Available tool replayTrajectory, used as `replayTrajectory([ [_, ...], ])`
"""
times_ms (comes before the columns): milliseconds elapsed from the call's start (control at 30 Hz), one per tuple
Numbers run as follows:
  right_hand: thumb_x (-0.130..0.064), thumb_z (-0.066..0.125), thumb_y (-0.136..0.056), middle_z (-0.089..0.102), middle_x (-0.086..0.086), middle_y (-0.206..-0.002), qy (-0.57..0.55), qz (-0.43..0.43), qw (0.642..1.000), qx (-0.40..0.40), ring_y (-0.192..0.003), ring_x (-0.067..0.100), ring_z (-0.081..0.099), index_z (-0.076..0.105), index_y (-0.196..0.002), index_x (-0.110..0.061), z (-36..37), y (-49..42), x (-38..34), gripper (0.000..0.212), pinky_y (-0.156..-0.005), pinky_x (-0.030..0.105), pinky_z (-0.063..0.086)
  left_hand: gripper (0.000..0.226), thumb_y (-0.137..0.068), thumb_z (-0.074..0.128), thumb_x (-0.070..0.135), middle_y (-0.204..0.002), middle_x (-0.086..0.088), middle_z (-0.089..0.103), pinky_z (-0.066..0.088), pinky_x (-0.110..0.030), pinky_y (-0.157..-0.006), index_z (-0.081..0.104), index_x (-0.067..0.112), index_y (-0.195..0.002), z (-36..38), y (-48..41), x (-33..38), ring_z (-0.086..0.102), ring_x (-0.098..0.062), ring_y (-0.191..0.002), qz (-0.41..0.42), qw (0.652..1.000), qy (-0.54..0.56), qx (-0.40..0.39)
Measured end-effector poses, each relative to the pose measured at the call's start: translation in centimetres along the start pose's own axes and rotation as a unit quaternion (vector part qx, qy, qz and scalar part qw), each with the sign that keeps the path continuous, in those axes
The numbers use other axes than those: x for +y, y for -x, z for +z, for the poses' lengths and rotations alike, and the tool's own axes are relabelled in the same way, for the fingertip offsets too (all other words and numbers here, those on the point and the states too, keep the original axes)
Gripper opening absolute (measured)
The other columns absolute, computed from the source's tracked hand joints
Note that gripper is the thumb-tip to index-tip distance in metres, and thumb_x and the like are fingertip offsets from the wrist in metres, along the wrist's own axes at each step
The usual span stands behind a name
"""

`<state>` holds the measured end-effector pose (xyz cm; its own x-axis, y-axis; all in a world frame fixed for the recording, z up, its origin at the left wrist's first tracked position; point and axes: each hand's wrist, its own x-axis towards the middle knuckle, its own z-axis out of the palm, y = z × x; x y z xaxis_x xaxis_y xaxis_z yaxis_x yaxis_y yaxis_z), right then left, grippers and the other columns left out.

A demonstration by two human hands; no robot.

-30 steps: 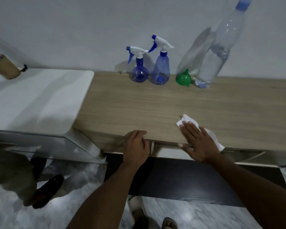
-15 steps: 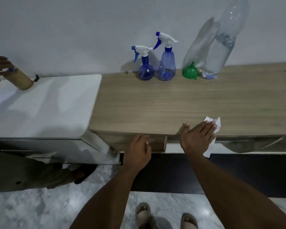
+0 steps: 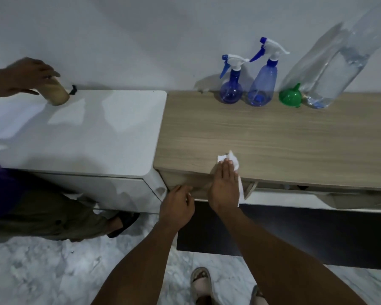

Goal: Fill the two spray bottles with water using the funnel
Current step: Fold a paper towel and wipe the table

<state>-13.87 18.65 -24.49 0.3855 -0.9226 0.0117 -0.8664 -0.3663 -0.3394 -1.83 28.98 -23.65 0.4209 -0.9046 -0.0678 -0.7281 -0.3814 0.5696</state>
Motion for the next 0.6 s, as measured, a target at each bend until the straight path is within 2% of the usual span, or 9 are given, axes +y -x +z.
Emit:
replayTrajectory([
  [33,0.004,0.058,-0.076,0.033,0.029,-0.153,0.009,-0.041,0.999,0.015,-0.146,0.04,0.029,0.036,-0.145,0.01,-0.1,0.0,-0.2,0.073,-0.12,0.045,0.024,0.027,-0.096,0.051,0.021,-0.106,0.001,0.066,0.055,-0.037,-0.08,0.066,0.02,-0.118,-0.2,0.2,-0.5,0.065,-0.02,-0.093,-0.014,1.0,0.003,-0.012],
  [100,0.014,0.066,-0.062,0.06,0.026,-0.131,0.033,-0.121,0.991,0.055,-0.124,0.042,0.056,0.059,-0.126,0.01,-0.5,-0.4,0.4,0.064,-0.104,0.044,0.047,0.017,-0.095,0.05,0.022,-0.091,0.002,0.063,0.054,-0.036,-0.074,0.065,0.019,-0.103,-0.7,0.5,-1.0,0.064,-0.021,-0.085,-0.034,0.998,0.004,-0.045],
  [167,0.014,0.069,-0.063,0.068,0.02,-0.115,0.042,-0.178,0.982,0.04,-0.106,0.039,0.063,0.069,-0.114,0.002,-2.2,-0.8,0.7,0.052,-0.085,0.041,0.057,0.017,-0.095,0.051,0.024,-0.088,-0.001,0.065,0.056,-0.037,-0.074,0.065,0.017,-0.101,-1.1,0.8,-1.1,0.065,-0.022,-0.081,-0.059,0.994,-0.001,-0.095],
  [233,0.007,0.065,-0.075,0.07,0.018,-0.109,0.031,-0.201,0.978,-0.038,-0.097,0.034,0.064,0.073,-0.111,-0.008,-3.7,-1.4,0.6,0.04,-0.077,0.038,0.056,0.023,-0.096,0.052,0.024,-0.099,-0.004,0.071,0.056,-0.035,-0.081,0.069,0.018,-0.11,-1.1,1.0,-1.0,0.067,-0.021,-0.089,-0.085,0.985,-0.009,-0.149],
  [333,-0.004,0.057,-0.086,0.071,0.013,-0.112,-0.04,-0.151,0.969,-0.189,-0.1,0.029,0.067,0.077,-0.108,-0.019,-5.1,-1.3,0.1,0.033,-0.086,0.034,0.053,0.025,-0.095,0.053,0.022,-0.112,-0.003,0.069,0.052,-0.03,-0.089,0.069,0.017,-0.114,-1.1,1.0,-0.1,0.066,-0.02,-0.104,-0.087,0.968,-0.01,-0.237],
  [367,-0.003,0.055,-0.086,0.073,0.01,-0.108,-0.086,-0.121,0.969,-0.197,-0.097,0.027,0.068,0.078,-0.105,-0.018,-5.8,-1.0,0.2,0.033,-0.083,0.032,0.054,0.024,-0.096,0.052,0.021,-0.113,-0.005,0.069,0.051,-0.03,-0.088,0.07,0.015,-0.112,-1.1,0.9,0.4,0.065,-0.02,-0.102,-0.081,0.959,-0.014,-0.27],
  [433,-0.001,0.057,-0.082,0.074,0.002,-0.089,-0.157,-0.078,0.971,-0.163,-0.081,0.019,0.067,0.078,-0.096,-0.015,-7.7,-0.7,1.3,0.029,-0.068,0.021,0.049,0.024,-0.099,0.049,0.019,-0.111,-0.012,0.068,0.048,-0.03,-0.081,0.067,0.009,-0.111,-1.5,0.5,1.9,0.06,-0.019,-0.091,-0.073,0.947,-0.025,-0.312],
  [500,-0.002,0.059,-0.079,0.069,-0.004,-0.075,-0.182,-0.047,0.969,-0.162,-0.066,0.012,0.062,0.076,-0.085,-0.02,-10.5,-0.7,3.2,0.025,-0.055,0.011,0.04,0.024,-0.099,0.048,0.018,-0.109,-0.012,0.067,0.047,-0.032,-0.078,0.067,0.006,-0.108,-1.9,-0.1,3.6,0.06,-0.021,-0.09,-0.076,0.946,-0.022,-0.313],
  [600,-0.001,0.059,-0.082,0.069,0.004,-0.072,-0.198,-0.018,0.962,-0.185,-0.058,0.018,0.066,0.07,-0.077,-0.02,-15.0,-1.3,7.0,0.022,-0.044,0.014,0.042,0.025,-0.095,0.048,0.018,-0.097,-0.007,0.067,0.048,-0.031,-0.078,0.07,0.007,-0.091,-2.3,-1.1,6.9,0.061,-0.019,-0.089,-0.074,0.955,-0.025,-0.287],
])
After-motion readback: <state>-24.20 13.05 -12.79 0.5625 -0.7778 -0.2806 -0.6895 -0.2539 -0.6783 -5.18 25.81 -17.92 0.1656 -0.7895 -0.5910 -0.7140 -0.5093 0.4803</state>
